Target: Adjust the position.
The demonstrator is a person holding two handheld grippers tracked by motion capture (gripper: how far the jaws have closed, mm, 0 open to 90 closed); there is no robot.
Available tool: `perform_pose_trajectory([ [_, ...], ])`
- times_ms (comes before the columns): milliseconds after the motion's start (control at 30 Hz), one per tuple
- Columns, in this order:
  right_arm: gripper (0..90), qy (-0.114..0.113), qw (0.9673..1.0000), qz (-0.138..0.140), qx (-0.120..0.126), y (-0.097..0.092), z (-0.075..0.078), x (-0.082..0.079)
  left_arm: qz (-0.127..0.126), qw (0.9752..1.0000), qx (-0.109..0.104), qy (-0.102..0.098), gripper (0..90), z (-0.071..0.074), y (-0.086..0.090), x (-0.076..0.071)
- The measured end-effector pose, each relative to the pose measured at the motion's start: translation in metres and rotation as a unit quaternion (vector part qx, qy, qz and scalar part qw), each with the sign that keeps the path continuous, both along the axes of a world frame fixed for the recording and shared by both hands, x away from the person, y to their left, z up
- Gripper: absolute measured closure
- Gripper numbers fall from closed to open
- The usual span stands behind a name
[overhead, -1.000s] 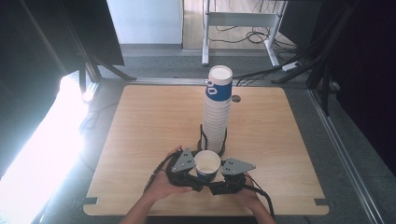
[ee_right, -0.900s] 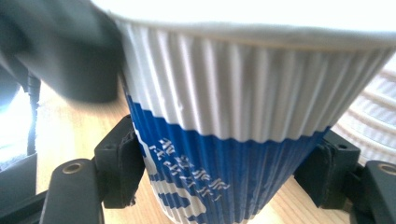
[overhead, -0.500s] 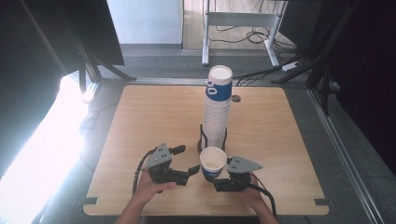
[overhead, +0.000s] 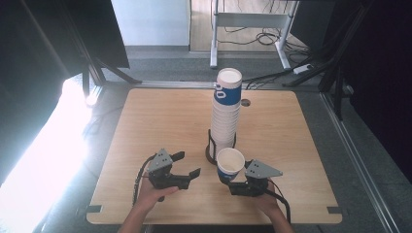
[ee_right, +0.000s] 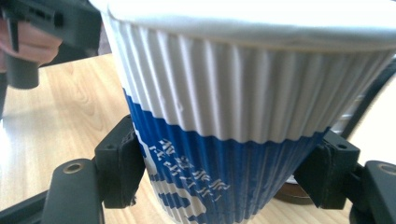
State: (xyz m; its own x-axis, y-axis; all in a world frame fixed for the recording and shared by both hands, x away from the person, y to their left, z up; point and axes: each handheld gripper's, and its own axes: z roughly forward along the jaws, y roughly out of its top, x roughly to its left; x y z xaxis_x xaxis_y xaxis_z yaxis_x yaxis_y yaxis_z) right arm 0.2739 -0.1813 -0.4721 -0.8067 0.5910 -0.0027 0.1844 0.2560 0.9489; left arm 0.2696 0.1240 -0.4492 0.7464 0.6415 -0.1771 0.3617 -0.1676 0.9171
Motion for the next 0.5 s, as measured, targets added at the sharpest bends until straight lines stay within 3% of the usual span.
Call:
perform_pose_trajectory([
  [500, 26.4, -0.015, 0.9986, -0.047, 0.02, -0.028, 0.008, 0.008, 0.018, 0.9995, 0.025, 0.011, 14.7, -0.006, 0.003, 0.002],
])
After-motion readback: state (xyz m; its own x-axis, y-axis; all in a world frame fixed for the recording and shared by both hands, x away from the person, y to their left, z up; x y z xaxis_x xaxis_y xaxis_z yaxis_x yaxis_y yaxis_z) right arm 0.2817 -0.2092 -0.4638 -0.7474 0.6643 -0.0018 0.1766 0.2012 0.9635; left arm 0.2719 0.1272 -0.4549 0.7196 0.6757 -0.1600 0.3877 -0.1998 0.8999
